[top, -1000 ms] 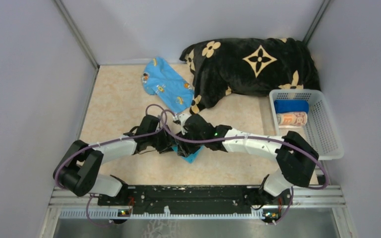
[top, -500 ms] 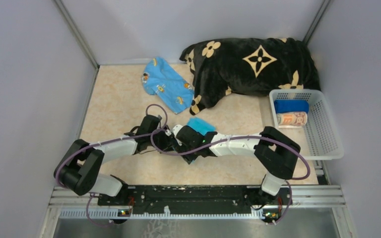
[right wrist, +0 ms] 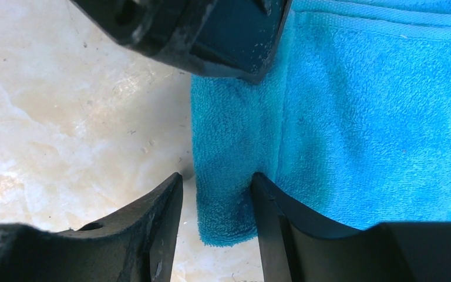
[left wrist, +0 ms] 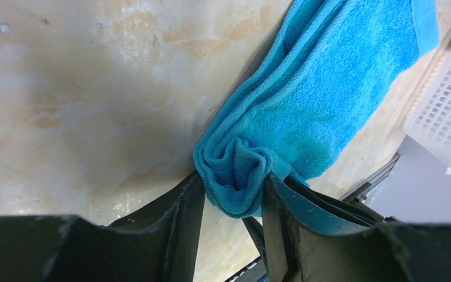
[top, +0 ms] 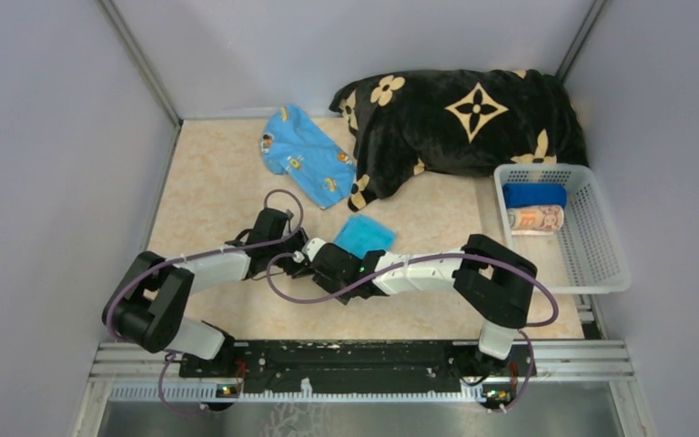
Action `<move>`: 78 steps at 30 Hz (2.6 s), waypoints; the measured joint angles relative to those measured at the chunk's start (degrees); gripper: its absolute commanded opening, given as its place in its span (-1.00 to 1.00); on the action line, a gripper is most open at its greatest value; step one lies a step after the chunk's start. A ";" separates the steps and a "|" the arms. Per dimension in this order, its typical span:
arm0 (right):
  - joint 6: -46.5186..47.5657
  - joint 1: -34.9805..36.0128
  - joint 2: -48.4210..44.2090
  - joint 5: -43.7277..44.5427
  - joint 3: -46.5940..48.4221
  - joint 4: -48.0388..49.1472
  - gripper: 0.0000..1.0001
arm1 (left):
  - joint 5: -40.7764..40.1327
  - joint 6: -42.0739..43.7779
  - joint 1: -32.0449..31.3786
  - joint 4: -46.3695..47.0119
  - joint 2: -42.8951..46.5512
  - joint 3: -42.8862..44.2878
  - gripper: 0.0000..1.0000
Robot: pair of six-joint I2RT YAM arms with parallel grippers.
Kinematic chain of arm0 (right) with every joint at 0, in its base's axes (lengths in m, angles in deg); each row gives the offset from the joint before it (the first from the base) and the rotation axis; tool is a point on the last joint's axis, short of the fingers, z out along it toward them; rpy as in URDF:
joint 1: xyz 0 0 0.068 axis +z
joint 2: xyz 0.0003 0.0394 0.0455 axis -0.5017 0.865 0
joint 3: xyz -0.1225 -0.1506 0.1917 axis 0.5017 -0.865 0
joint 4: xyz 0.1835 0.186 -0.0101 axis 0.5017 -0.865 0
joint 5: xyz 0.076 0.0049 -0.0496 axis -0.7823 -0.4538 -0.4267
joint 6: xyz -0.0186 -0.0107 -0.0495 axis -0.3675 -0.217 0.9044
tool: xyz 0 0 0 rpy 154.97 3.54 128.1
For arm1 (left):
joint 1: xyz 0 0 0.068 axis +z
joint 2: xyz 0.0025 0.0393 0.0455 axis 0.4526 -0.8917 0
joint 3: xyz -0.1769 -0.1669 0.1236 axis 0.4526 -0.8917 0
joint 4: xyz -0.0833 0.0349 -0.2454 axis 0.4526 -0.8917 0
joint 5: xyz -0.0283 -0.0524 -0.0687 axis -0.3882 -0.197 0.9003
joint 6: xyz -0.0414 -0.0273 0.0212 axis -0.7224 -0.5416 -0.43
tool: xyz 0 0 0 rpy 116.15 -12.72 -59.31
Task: Roll the towels
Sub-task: Roll the towel at the center of the board.
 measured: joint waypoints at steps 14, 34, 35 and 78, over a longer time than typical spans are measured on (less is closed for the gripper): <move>-0.28 -2.54 -0.74 -11.19 0.28 0.96 -0.87 | -2.40 3.63 6.01 -6.25 9.64 -2.56 0.46; -31.32 -24.57 6.62 -63.14 -14.03 37.27 -0.85 | 0.98 -1.14 6.25 -17.38 34.75 -13.73 0.56; -32.11 -24.79 7.04 -63.67 -14.16 38.07 -0.85 | 1.81 -1.64 6.25 -15.96 33.73 -13.75 0.56; -6.54 3.43 -10.73 -1.55 -0.52 -0.24 0.15 | -0.46 -3.96 1.42 1.68 4.11 -3.52 0.07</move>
